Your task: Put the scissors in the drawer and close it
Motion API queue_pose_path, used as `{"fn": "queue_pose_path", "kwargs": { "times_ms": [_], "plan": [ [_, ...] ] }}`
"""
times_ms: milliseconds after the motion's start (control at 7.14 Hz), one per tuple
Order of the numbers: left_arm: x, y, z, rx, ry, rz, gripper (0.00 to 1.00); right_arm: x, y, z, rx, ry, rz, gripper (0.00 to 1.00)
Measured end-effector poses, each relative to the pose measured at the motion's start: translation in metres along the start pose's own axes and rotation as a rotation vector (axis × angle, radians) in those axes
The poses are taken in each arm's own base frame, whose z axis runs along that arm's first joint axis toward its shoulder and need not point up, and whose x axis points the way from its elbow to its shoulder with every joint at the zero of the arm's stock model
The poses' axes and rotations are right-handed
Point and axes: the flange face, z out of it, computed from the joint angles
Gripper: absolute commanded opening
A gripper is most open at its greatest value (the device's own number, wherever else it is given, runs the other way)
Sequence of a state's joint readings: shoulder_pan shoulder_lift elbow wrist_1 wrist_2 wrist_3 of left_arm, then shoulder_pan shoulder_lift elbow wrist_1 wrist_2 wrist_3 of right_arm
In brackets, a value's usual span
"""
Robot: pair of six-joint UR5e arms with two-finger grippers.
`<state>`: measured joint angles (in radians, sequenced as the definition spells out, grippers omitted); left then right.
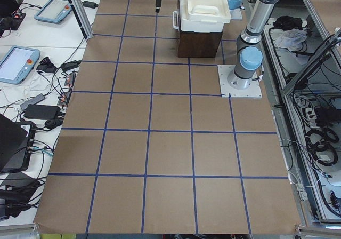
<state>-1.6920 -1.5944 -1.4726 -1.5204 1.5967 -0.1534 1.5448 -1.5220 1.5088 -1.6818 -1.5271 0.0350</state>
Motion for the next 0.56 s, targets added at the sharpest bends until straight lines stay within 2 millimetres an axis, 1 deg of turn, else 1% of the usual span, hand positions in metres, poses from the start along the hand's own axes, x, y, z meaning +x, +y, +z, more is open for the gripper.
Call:
{"fn": "queue_pose_path", "kwargs": {
  "times_ms": [560],
  "plan": [
    [-0.0014,0.0049,-0.0054,-0.001,0.000,-0.001,1.00,-0.0016,0.0023,-0.0052,0.011,-0.002,-0.001,1.00]
  ]
}}
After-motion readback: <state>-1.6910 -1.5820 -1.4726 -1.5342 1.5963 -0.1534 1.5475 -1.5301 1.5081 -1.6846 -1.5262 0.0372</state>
